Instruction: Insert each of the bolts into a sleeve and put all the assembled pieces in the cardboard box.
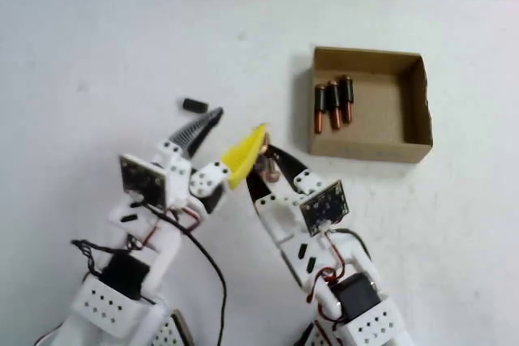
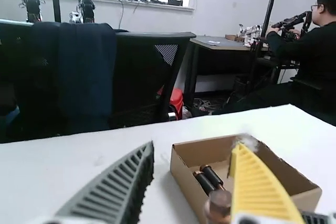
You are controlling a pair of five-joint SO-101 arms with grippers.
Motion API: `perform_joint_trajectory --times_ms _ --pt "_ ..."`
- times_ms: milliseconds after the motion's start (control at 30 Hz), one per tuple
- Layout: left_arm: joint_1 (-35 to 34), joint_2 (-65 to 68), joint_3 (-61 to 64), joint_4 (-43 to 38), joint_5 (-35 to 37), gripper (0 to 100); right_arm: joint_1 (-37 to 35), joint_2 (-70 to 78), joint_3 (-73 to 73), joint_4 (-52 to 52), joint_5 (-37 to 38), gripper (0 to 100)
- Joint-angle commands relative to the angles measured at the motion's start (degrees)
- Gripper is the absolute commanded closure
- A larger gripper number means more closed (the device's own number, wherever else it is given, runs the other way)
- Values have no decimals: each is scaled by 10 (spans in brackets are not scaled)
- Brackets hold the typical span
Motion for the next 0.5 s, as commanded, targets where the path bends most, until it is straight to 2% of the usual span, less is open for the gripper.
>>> perform_joint_trajectory --times_ms 0,133,300,467 --pt "-36 -15 -57 0 -6 751 7 -8 4 3 -2 982" --pt "-58 -15 -87 39 -6 771 7 -8 4 10 -2 982" --pt "-76 -32 -176 206 -11 980 20 -8 4 11 -2 982" --pt "-109 -122 -228 317 -11 945 67 -8 -3 14 -1 982"
